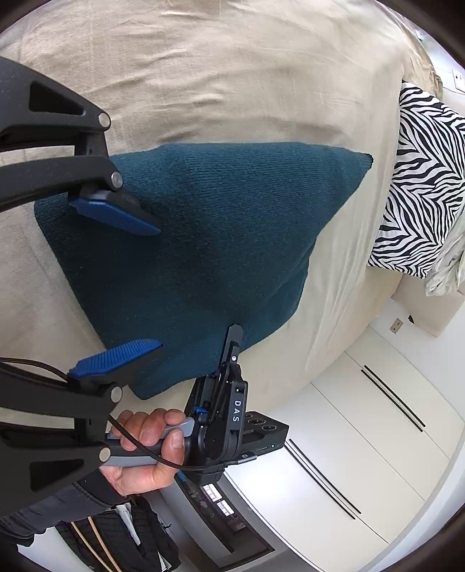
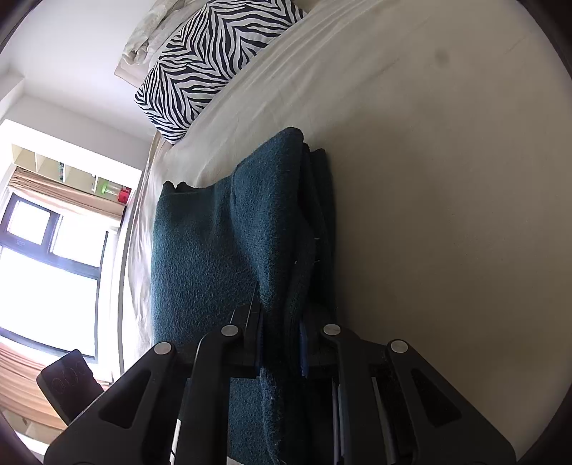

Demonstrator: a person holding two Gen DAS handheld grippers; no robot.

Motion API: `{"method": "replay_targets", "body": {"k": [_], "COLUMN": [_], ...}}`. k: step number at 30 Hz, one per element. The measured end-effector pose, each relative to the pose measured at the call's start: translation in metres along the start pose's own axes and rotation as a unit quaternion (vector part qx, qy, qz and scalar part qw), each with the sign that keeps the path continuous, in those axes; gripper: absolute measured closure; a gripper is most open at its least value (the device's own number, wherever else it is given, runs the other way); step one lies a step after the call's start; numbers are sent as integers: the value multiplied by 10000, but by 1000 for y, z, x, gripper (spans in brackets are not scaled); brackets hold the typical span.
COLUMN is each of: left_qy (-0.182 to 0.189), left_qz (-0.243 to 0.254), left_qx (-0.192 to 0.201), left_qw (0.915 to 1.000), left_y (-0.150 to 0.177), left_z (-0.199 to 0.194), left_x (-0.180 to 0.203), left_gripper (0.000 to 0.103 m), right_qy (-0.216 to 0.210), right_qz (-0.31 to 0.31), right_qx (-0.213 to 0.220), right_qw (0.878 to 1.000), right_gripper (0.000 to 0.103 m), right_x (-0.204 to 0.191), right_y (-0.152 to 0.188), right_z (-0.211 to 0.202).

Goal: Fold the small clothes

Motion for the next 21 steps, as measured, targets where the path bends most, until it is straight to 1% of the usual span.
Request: {"method": "replay_targets", "body": {"k": [3, 5, 7, 9, 10, 11, 13, 14, 15, 17, 19, 21], "left_qy": [-61, -90, -112, -159, -204, -303, -479, -523, -605, -803, -946, -1115], "left_qz": [54, 100, 202, 272, 313, 376, 462, 491, 584, 746, 813, 862], "left_qx": [-13, -29, 16, 102, 177, 256, 396, 434, 433, 382, 240, 16], "left_qw": [10000, 9999, 9997, 9995, 9991, 9985, 9970, 9965, 9955, 9932, 9919, 9900], "left_y": [-3, -6, -12, -25, -34, -43, -64, -74, -82, -94, -98, -96], "left_z": [6, 11, 14, 17, 18, 21, 28, 34, 42, 59, 78, 94], "left_x": [-2, -3, -3, -7, -9, -13, -21, -23, -25, -31, -38, -57], "left_gripper": [40, 40, 40, 40, 40, 40, 40, 40, 40, 40, 40, 41], "right_qy": [-17, -92, -320, -381, -278, -118, 163, 150, -2, -331, -436, -495], "right_qz": [-11, 221, 361, 639, 678, 636, 515, 476, 455, 318, 77, 10], "right_qx": [-64, -69, -33, 27, 123, 305, 740, 920, 1001, 869, 689, 461], "right_qw": [10000, 9997, 9988, 9972, 9972, 9974, 9958, 9945, 9939, 9952, 9966, 9977], "right_gripper": [90, 90, 90, 86, 85, 83, 83, 83, 83, 83, 83, 83], "right_x": [5, 15, 17, 19, 21, 24, 28, 23, 15, -10, -33, -46], "right_y": [4, 8, 7, 6, 2, -4, -23, -33, -42, -48, -50, -47], "right_z": [0, 9, 19, 12, 7, -1, -22, -30, -34, -30, -14, 12]}}
Point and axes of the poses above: each gripper's, at about its wrist camera, not at the fingertips, and z roughly the way its jaws point, x to its right, y to its underside, the point moved 10 cm from there along z, roughly the way its jaws point, and after that the axes turned 15 degrees about x, right-handed, at the moved point
